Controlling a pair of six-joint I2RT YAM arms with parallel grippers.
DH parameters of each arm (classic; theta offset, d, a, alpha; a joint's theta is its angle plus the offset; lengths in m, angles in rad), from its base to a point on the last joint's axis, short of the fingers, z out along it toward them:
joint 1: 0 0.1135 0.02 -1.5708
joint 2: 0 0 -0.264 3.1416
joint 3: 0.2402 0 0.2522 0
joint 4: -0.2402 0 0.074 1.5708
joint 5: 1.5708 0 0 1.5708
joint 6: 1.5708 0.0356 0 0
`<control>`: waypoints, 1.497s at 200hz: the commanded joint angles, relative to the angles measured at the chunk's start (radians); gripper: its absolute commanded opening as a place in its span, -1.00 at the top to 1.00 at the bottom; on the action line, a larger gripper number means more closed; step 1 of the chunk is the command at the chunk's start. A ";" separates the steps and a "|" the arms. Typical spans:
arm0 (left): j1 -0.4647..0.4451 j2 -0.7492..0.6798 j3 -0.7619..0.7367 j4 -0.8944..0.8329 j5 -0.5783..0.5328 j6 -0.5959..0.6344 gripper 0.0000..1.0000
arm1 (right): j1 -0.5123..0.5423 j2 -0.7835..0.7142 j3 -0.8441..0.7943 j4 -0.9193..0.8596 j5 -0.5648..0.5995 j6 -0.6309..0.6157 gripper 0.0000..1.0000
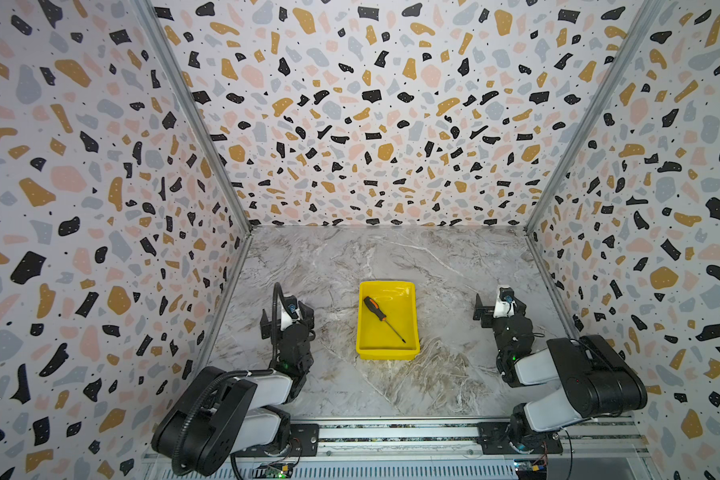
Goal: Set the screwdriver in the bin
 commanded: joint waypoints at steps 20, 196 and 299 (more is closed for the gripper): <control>0.045 0.006 0.020 0.067 0.114 -0.092 -0.99 | -0.004 -0.016 0.021 -0.005 -0.003 0.008 -0.98; 0.115 0.049 0.003 0.123 0.236 -0.115 -0.99 | -0.032 -0.013 0.045 -0.064 -0.058 0.027 -0.98; 0.114 0.048 0.003 0.123 0.235 -0.116 -0.99 | -0.033 -0.014 0.044 -0.065 -0.060 0.027 -0.98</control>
